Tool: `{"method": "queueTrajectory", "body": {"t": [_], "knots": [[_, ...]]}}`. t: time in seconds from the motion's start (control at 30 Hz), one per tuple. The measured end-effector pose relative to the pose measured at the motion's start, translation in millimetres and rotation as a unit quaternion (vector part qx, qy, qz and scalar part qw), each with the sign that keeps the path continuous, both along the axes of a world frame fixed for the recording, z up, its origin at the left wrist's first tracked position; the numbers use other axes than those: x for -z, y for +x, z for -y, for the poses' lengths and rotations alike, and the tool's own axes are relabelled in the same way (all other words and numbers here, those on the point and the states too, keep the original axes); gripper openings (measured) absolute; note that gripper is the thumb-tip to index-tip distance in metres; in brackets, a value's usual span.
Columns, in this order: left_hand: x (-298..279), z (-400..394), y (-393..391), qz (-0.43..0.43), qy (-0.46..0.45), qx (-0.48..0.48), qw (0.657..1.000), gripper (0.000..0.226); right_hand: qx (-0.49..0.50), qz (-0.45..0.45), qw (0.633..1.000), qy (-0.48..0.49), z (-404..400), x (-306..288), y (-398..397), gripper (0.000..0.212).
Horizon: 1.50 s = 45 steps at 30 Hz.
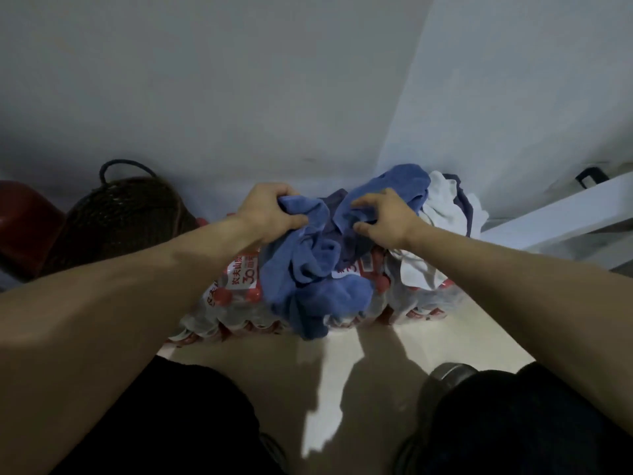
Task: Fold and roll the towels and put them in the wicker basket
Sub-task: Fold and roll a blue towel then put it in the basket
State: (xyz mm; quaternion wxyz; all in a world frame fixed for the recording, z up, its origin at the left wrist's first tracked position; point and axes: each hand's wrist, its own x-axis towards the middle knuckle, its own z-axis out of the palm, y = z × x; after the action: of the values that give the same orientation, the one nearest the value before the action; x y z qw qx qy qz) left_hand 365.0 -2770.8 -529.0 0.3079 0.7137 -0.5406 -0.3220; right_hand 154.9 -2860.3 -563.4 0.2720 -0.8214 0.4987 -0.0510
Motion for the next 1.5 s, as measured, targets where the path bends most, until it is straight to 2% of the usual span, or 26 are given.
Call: {"method": "queueTrajectory", "body": {"t": [0.1,0.2,0.33,0.4,0.47,0.53,0.73,0.9,1.0,1.07,1.17,1.23,1.3,1.4,1.47,1.5], "knots": [[10.5,5.8,-3.7,0.036,0.008,0.05,0.998,0.022,-0.024,-0.091,0.995,0.028,14.0,21.4,3.5,0.066],[24.9,9.9,-1.6,0.09,0.052,0.084,0.991,0.015,-0.072,-0.171,0.982,0.047,15.5,38.8,19.5,0.078],[40.1,14.2,8.3,0.119,0.084,0.064,0.987,0.008,-0.109,-0.23,0.966,0.048,14.3,61.1,46.2,0.085],[42.3,15.6,13.5,0.123,0.089,0.054,0.987,0.013,-0.106,-0.218,0.97,0.007,19.4,66.0,50.4,0.069],[43.1,18.7,17.9,0.109,0.091,0.059,0.988,0.019,-0.107,-0.165,0.98,-0.035,31.6,63.4,46.6,0.045],[43.9,23.6,20.4,0.092,0.09,0.059,0.99,0.018,-0.106,-0.125,0.985,-0.058,44.1,51.4,38.7,0.035],[46.0,49.1,1.2,0.066,0.074,0.034,0.995,0.009,-0.009,-0.048,0.982,-0.185,62.3,-15.7,-6.1,0.029],[43.3,69.4,-35.7,0.036,0.002,0.035,0.999,0.009,0.083,-0.063,0.95,-0.293,63.1,-54.8,-61.0,0.027],[43.5,77.5,-52.3,0.022,-0.022,0.037,0.999,0.01,0.109,-0.094,0.924,-0.354,67.2,-57.0,-80.2,0.029],[45.3,80.3,-58.1,0.026,-0.026,0.047,0.998,0.012,0.104,-0.139,0.931,-0.322,65.5,-38.1,-87.8,0.034],[45.1,80.2,-60.7,0.025,-0.033,0.058,0.997,0.015,0.052,-0.227,0.968,-0.099,57.1,3.4,-94.1,0.048],[42.4,78.6,-59.9,0.01,-0.041,0.064,0.997,0.018,0.045,-0.213,0.975,-0.034,59.6,11.4,-93.1,0.05],[38.3,75.9,-58.5,0.007,-0.042,0.075,0.996,0.016,0.07,-0.181,0.981,-0.001,66.8,1.7,-89.6,0.046],[30.0,70.2,-55.1,0.016,-0.044,0.086,0.995,0.013,0.068,-0.246,0.967,0.024,72.5,-21.1,-87.0,0.062],[22.6,66.7,-51.8,0.016,-0.042,0.09,0.995,0.013,0.073,-0.284,0.956,-0.022,65.3,-40.7,-82.6,0.069],[18.2,64.9,-50.6,0.014,-0.041,0.094,0.995,0.014,0.081,-0.272,0.957,-0.06,59.5,-49.9,-77.4,0.068]]}}
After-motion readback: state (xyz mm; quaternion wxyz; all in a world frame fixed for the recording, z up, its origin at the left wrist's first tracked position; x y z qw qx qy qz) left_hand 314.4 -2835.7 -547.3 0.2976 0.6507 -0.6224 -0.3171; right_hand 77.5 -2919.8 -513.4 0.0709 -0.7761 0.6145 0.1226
